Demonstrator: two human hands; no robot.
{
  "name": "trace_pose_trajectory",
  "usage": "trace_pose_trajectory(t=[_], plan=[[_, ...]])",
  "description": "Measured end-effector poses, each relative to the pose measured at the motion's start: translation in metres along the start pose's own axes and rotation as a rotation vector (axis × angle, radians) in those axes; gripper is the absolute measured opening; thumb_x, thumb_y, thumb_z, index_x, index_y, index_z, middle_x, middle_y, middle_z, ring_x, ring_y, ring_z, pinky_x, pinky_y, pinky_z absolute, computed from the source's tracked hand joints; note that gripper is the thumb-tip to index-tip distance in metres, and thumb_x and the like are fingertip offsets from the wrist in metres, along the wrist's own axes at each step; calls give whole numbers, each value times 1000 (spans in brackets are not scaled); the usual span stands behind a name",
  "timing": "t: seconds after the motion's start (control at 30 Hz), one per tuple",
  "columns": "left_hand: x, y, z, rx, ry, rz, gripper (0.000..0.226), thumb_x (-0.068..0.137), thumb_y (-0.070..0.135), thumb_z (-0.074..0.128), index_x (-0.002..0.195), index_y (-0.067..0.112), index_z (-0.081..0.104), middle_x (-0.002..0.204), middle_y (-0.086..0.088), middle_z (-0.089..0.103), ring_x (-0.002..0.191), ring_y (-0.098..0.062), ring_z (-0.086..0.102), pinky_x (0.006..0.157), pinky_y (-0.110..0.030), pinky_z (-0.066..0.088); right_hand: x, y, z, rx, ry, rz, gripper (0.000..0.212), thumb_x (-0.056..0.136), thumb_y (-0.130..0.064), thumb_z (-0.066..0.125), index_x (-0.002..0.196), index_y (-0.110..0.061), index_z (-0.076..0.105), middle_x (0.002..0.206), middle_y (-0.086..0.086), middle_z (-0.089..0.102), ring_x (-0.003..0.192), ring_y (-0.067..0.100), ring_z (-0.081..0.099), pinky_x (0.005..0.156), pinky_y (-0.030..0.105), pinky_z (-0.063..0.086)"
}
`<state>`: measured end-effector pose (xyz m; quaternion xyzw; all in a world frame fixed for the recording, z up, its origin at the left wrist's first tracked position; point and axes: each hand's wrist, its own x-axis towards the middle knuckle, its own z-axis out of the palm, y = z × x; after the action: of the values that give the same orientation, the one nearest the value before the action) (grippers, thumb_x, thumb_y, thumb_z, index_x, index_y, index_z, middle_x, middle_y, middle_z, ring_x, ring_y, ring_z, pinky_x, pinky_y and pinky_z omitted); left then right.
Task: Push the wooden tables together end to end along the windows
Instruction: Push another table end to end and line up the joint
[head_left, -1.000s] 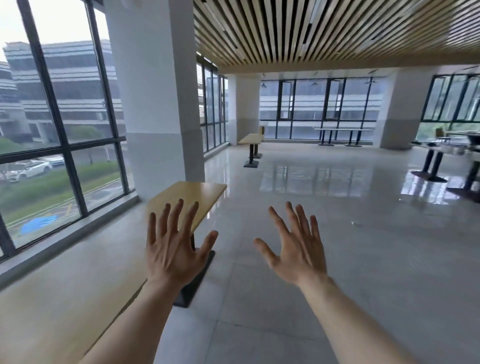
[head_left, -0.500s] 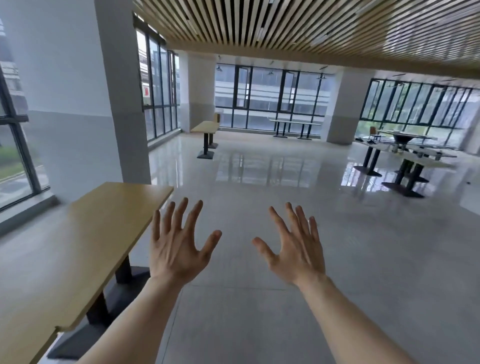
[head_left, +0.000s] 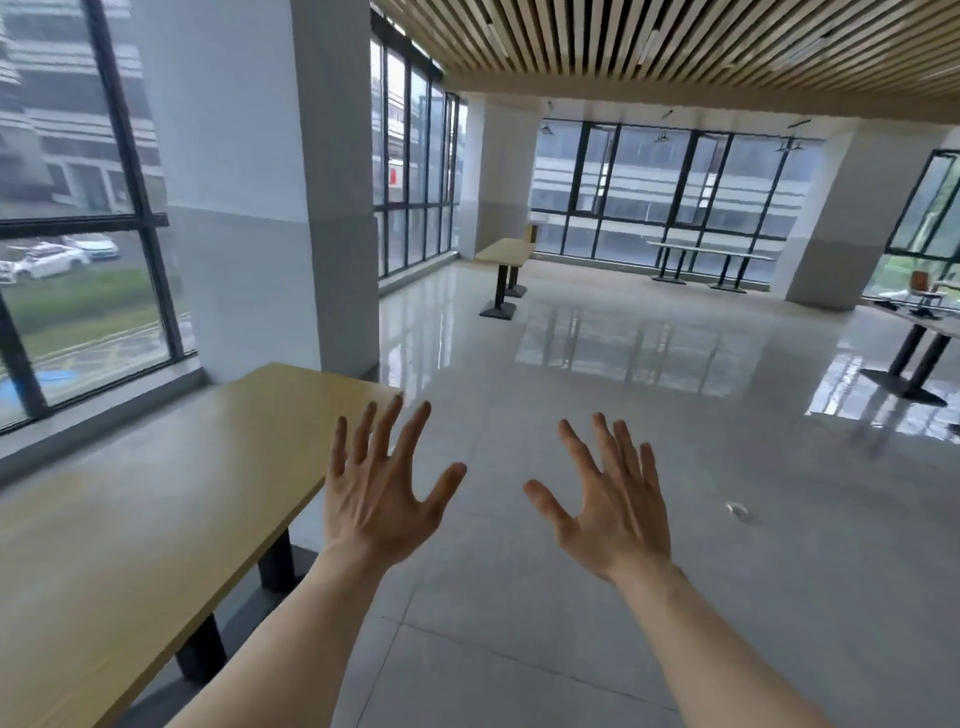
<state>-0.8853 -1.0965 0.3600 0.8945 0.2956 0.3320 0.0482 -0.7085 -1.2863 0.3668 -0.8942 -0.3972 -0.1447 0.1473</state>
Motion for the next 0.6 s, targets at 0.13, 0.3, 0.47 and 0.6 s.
trace_pose_trajectory(t=[0.13, 0.3, 0.47, 0.6], plan=[[48, -45, 22, 91, 6, -123, 85, 91, 85, 16, 162, 39, 21, 172, 0, 22, 160, -26, 10, 129, -51, -4, 91, -32, 42, 34, -53, -153, 93, 87, -92, 7, 165, -42, 0, 175, 3, -11, 160, 23, -17, 129, 49, -11], [67, -143, 22, 237, 42, -315, 85, 91, 84, 18, 161, 36, 30, 169, -3, 28, 159, -28, 16, 129, -53, 1, 178, -127, 105, 145, -94, -377, 99, 82, -96, 1, 165, -41, 3, 175, 5, -5, 161, 26, -9, 130, 53, -5], [48, -257, -3, 345, 117, -548, 84, 92, 82, 22, 160, 33, 31, 169, -3, 29, 158, -29, 19, 129, -53, 3, 227, -252, 164, 200, -155, -615, 96, 86, -93, 7, 165, -40, 1, 176, 7, -2, 161, 27, -8, 129, 54, -2], [12, -333, -31, 441, 154, -728, 85, 91, 82, 22, 158, 31, 35, 165, -5, 34, 155, -32, 26, 128, -54, 6, 235, -357, 203, 291, -216, -784, 96, 84, -94, 6, 165, -42, 2, 176, 3, -3, 161, 25, -11, 129, 52, -7]])
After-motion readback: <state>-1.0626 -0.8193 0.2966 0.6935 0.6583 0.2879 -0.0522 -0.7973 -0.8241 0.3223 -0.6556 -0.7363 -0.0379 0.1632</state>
